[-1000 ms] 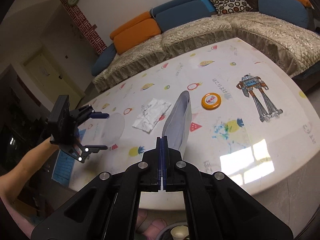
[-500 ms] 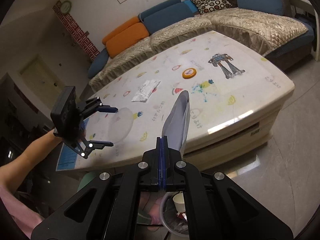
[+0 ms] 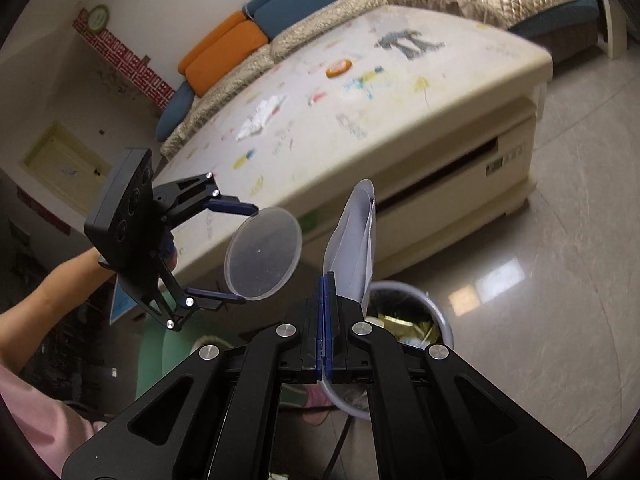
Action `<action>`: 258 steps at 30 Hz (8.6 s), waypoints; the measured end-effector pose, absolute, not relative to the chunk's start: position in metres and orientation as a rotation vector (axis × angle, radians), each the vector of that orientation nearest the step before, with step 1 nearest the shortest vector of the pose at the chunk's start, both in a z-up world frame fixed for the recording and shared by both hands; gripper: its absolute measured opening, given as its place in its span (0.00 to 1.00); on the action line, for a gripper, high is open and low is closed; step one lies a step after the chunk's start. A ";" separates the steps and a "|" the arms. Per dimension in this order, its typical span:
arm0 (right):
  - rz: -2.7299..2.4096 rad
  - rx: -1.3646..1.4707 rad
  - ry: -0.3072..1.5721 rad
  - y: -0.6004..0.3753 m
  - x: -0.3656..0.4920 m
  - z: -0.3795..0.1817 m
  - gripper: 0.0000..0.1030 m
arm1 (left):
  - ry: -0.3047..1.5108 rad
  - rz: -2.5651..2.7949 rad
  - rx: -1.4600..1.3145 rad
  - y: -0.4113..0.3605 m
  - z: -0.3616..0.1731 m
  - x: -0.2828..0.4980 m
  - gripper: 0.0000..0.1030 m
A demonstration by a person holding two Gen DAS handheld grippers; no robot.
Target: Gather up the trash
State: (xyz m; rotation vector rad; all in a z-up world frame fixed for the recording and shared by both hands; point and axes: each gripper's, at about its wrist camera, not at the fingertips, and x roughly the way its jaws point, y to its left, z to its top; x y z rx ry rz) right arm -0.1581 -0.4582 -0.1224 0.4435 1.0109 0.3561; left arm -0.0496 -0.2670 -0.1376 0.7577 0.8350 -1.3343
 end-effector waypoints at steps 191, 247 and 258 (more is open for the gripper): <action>0.211 0.449 1.424 -0.434 -0.166 -0.351 0.77 | 1.131 -1.310 1.131 -0.326 -0.305 -0.121 0.53; 0.473 0.154 0.749 -0.249 -0.040 -0.061 0.87 | 0.482 -0.385 0.284 -0.062 0.007 -0.062 0.94; 0.578 0.113 0.756 -0.149 -0.003 -0.055 0.87 | 0.464 -0.043 0.135 0.045 0.011 -0.049 0.94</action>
